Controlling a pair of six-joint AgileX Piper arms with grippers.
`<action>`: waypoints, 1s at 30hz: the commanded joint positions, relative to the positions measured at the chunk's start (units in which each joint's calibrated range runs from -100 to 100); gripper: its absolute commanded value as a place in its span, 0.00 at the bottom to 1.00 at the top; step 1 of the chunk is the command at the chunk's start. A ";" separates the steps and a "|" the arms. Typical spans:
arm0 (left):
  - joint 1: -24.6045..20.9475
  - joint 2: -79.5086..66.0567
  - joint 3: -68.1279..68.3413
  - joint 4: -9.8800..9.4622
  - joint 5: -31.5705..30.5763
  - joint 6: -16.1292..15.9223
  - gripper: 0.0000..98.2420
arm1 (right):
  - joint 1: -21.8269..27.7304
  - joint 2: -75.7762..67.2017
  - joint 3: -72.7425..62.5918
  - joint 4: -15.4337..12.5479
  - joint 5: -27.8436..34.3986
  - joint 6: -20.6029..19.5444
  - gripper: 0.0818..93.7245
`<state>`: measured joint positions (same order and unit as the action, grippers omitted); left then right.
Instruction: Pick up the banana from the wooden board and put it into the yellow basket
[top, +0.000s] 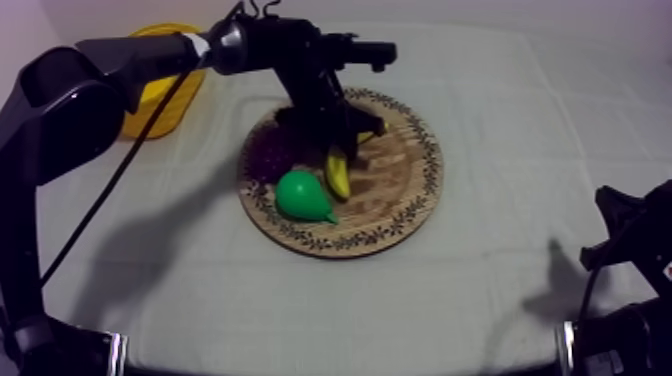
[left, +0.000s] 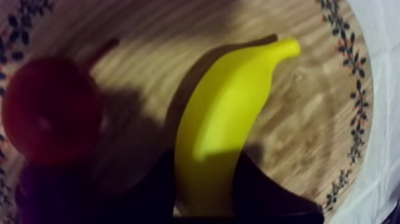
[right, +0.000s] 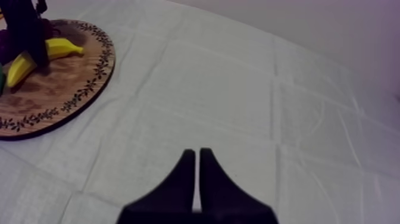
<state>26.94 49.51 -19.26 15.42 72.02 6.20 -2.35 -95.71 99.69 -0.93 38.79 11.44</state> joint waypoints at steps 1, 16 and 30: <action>0.15 -1.82 -0.20 -0.05 -0.51 0.02 0.26 | -0.03 -0.05 -0.03 0.02 0.00 0.01 0.00; -0.63 -18.20 2.31 -1.81 0.25 1.04 0.26 | -0.10 -0.05 -0.03 0.02 0.00 0.01 0.00; -16.77 -38.10 14.11 -5.20 0.45 -2.65 0.27 | -0.18 -0.05 -0.03 0.02 0.00 0.01 0.00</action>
<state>14.10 12.25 -5.16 10.39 72.35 4.14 -2.52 -95.71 99.69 -0.93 38.79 11.44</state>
